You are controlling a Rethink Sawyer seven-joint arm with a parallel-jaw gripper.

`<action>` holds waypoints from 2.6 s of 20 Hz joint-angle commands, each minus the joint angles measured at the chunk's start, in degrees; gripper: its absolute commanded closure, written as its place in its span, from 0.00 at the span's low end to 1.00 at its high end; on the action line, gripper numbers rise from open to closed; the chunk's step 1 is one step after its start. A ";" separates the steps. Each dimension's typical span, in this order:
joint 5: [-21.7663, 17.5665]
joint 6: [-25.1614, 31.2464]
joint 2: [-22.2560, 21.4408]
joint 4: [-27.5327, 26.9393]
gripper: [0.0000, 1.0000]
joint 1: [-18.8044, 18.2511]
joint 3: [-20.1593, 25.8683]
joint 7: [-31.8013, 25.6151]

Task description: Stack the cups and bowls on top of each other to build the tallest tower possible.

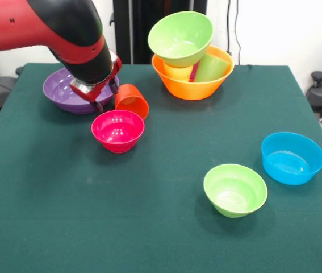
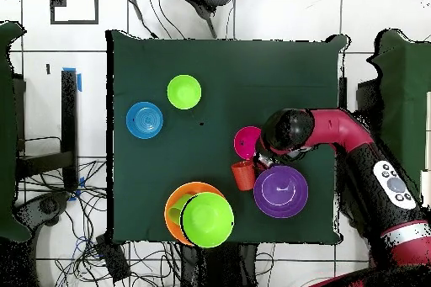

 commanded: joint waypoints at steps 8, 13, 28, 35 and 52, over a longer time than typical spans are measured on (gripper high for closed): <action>4.04 -4.89 4.66 -1.06 0.00 0.23 1.11 -6.73; 4.38 -4.49 4.91 -1.49 0.00 0.68 0.66 -6.87; 2.61 -4.47 5.87 -1.38 0.00 1.17 -1.12 -7.39; 2.67 -3.81 6.82 -1.33 0.00 1.27 -1.87 -6.91; 2.37 -3.64 8.04 -1.85 0.00 2.36 -2.63 -5.89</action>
